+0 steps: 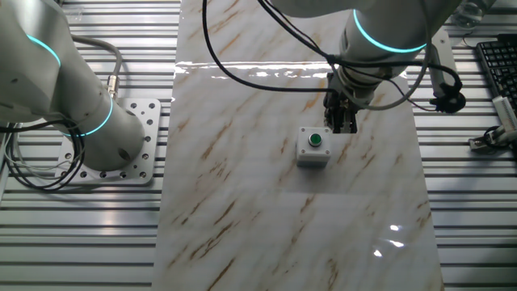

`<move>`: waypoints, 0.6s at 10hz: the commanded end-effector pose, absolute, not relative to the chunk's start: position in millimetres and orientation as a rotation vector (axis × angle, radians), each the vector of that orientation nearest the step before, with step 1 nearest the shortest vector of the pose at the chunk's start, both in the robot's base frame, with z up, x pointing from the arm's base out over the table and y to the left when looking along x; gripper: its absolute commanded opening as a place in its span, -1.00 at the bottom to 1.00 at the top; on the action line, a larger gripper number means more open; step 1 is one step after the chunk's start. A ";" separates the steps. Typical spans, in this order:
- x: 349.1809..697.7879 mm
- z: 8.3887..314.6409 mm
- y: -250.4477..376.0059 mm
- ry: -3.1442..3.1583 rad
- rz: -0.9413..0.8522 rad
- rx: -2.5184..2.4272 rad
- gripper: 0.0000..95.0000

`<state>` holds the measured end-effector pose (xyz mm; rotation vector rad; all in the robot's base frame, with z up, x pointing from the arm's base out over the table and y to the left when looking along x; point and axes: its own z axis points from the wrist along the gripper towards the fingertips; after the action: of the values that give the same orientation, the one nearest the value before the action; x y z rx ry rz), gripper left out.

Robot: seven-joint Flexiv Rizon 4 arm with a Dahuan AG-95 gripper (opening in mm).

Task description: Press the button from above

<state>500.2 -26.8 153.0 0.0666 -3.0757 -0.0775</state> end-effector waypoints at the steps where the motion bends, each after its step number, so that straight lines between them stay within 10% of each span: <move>1: 500.8 150.1 -27.4 -3.076 -0.079 0.068 -1.00; 6: 503.5 130.6 -29.2 -3.077 -0.083 0.074 -1.00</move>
<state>504.1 -29.0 128.7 0.0733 -3.0751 -0.0845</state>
